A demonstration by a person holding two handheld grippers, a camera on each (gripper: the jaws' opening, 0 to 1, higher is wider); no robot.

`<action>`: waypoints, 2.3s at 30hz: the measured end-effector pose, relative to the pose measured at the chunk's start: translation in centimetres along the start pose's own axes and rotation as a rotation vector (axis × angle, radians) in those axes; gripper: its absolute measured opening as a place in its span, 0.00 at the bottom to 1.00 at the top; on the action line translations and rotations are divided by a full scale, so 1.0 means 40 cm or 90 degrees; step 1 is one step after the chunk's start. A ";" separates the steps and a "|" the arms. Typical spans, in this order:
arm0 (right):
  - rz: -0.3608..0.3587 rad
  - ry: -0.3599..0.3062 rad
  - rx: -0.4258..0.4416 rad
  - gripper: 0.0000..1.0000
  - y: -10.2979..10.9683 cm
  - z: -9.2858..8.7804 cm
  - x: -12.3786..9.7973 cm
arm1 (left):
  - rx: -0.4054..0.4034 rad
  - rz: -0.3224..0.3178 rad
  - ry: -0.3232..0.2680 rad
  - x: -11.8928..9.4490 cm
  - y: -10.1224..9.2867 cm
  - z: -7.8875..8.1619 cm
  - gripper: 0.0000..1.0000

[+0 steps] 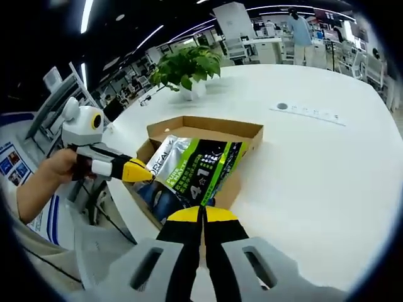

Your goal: Operate the shoe box by opening the lid, removing the specified soft item, and placing it in the target area until the item is outside and the box remains undamaged.

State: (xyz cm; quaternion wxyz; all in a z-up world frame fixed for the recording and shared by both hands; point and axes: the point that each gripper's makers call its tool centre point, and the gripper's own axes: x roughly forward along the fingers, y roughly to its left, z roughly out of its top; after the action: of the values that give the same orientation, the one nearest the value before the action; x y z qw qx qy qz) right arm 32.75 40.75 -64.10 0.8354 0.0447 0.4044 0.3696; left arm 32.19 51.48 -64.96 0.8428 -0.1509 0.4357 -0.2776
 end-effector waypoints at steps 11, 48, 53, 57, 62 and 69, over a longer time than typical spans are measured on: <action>-0.016 0.003 0.007 0.00 -0.052 -0.013 -0.041 | 0.010 -0.010 0.007 0.042 -0.049 0.006 0.00; -0.096 0.040 0.059 0.00 -0.265 -0.088 -0.115 | 0.051 -0.036 0.070 0.242 -0.167 0.016 0.00; -0.109 0.047 0.056 0.00 -0.295 -0.094 -0.107 | 0.064 -0.030 0.083 0.271 -0.171 0.017 0.00; -0.116 0.051 0.064 0.00 -0.318 -0.097 -0.098 | 0.078 -0.020 0.097 0.297 -0.168 0.018 0.00; -0.127 0.060 0.061 0.00 -0.343 -0.099 -0.081 | 0.098 -0.008 0.119 0.327 -0.158 0.016 0.00; -0.135 0.062 0.060 0.00 -0.371 -0.098 -0.057 | 0.178 0.022 0.161 0.356 -0.144 0.013 0.00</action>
State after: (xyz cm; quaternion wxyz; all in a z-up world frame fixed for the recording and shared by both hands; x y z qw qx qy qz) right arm 37.68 27.66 -70.80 0.8463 0.0229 0.4635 0.2615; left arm 37.31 38.35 -71.08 0.7986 0.0111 0.4981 -0.3377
